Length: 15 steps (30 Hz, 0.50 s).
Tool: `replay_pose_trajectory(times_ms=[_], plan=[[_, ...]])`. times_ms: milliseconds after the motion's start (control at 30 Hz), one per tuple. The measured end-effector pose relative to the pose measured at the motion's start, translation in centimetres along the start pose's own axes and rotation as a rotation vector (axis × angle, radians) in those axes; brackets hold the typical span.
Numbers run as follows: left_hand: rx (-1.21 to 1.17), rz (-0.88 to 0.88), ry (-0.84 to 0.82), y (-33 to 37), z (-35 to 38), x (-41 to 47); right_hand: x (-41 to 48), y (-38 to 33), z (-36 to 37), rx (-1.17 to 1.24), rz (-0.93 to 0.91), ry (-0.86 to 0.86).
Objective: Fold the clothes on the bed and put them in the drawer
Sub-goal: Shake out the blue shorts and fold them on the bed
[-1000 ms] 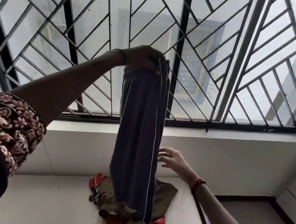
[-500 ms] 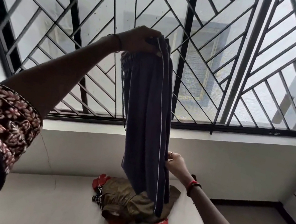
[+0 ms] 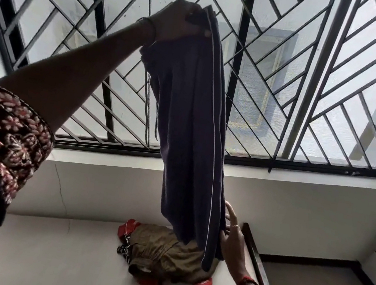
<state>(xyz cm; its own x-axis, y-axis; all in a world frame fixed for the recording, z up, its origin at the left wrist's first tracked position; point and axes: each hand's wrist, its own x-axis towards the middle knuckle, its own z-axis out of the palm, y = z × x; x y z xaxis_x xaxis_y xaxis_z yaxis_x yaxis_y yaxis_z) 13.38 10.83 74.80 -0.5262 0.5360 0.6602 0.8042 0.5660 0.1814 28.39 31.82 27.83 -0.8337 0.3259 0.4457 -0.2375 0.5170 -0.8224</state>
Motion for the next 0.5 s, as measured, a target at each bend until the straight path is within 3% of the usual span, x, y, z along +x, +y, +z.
replay_pose_trajectory(times_ms=[233, 367, 500], plan=[[-0.034, -0.050, -0.026, 0.2, -0.4, 0.9, -1.8, 1.1, -0.8, -0.194, -0.174, 0.077], [-0.032, -0.060, -0.019, 0.1, -0.5, 1.1, -1.4, 1.7, -0.8, -0.205, -0.143, 0.091], [-0.012, -0.073, 0.014, 0.5, -0.8, 1.3, -1.3, 1.5, -1.0, -0.147, -0.063, -0.010]])
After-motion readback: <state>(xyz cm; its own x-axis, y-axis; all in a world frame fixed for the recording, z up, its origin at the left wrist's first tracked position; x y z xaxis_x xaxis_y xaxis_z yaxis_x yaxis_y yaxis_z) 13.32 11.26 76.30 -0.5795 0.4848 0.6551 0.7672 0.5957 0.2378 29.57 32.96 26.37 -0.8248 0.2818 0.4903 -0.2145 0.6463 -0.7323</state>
